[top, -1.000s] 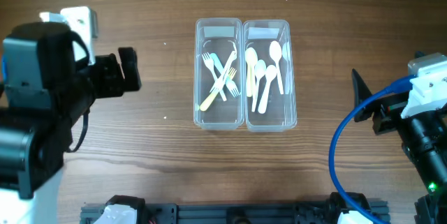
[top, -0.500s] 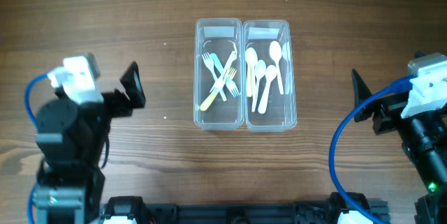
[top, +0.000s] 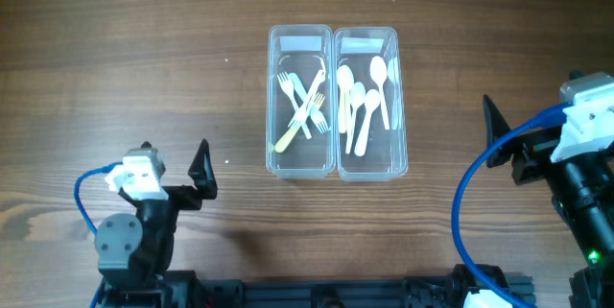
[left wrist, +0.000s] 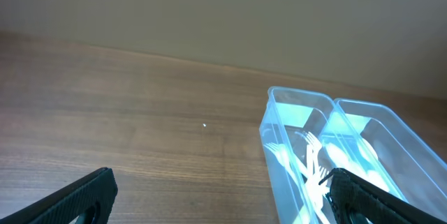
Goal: Pack container
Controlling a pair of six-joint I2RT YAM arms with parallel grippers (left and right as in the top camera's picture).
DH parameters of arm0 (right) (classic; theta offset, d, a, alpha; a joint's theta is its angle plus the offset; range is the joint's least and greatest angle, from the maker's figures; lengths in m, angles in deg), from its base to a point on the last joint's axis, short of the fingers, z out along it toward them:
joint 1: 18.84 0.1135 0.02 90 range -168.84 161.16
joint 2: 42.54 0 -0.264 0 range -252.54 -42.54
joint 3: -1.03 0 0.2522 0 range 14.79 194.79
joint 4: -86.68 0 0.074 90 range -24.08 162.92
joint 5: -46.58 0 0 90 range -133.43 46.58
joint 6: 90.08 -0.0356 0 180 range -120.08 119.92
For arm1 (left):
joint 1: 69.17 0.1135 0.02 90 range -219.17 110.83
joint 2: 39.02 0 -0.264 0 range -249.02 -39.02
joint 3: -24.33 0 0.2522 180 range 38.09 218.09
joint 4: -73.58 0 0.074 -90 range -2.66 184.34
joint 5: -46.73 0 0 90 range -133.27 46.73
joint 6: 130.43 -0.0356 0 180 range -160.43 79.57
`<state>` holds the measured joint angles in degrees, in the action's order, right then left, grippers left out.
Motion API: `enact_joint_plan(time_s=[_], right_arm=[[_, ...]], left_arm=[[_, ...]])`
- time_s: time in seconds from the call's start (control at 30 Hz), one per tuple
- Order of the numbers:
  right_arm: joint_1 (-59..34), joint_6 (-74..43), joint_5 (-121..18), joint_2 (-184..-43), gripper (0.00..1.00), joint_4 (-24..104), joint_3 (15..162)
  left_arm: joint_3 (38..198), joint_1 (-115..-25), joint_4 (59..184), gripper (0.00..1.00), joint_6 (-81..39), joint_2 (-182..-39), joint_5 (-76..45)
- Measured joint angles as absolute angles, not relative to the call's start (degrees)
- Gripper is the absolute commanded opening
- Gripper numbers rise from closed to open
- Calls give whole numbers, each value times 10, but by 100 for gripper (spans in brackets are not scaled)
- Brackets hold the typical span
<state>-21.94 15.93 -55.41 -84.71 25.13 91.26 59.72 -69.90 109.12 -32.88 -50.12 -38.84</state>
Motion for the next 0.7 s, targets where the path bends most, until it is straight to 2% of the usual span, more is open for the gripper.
enact_joint_plan(time_s=[0.23, 0.43, 0.7], right_arm=[[-219, 159, -554, -847, 100, 251, 913], [-219, 159, -554, -847, 100, 251, 913], [-219, 159, -554, -847, 100, 251, 913]], left_arm=[[518, -699, 1084, 100, -329, -429, -388], [464, -699, 975, 100, -329, -399, -389], [416, -699, 898, 100, -329, -398, -391]])
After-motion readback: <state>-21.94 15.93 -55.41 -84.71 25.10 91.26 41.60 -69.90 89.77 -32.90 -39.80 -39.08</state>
